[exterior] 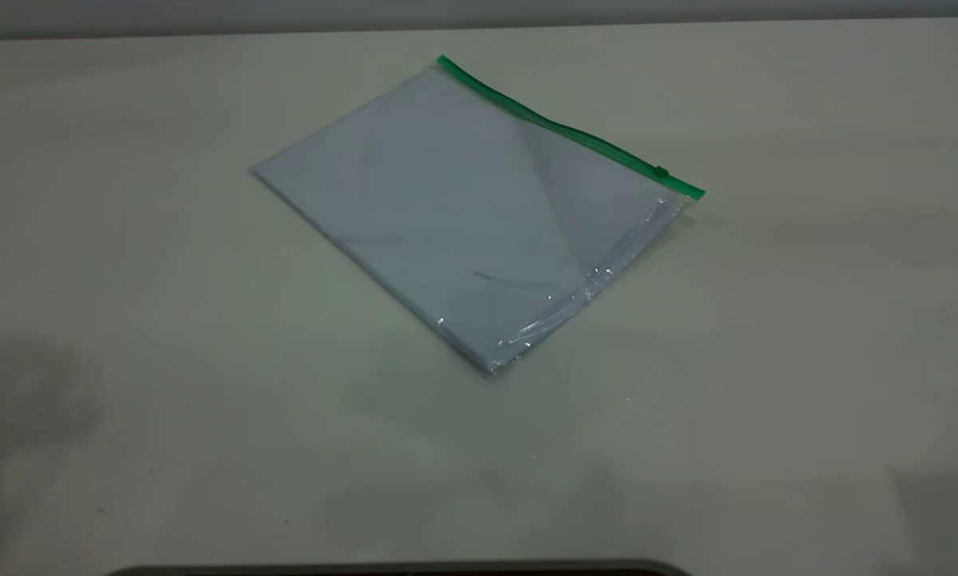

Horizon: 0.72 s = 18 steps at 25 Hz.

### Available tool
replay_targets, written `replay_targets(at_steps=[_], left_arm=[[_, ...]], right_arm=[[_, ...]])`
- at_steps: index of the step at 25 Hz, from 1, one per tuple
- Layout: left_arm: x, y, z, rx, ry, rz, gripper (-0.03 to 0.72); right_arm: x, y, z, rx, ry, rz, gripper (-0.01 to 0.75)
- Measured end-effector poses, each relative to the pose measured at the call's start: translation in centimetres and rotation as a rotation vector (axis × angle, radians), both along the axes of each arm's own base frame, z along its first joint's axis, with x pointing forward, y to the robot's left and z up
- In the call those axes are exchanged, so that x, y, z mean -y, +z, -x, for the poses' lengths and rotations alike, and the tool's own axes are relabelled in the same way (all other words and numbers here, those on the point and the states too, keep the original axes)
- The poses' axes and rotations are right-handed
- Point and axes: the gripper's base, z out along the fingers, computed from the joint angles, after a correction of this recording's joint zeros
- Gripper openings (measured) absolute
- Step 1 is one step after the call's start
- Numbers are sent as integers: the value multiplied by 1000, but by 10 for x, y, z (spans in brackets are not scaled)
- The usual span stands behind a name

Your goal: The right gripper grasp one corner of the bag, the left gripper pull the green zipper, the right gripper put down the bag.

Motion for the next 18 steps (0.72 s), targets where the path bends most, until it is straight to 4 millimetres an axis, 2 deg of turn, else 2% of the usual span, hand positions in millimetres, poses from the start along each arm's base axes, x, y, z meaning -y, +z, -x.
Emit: replay_targets(at_steps=[5, 9, 14, 18], left_arm=[[3, -8, -55, 21, -4, 9, 561], [10, -22, -89, 4, -68, 36, 561], [31, -53, -117, -48, -272, 19, 561], [50, -78, -131, -75, -433, -11, 561]], right_arm=[[-4, -25, -39, -74, 27, 10, 578], [-11, -49, -70, -123, 59, -27, 578], [-23, -73, -108, -179, 98, -116, 578], [-33, -94, -138, -207, 165, -177, 578]])
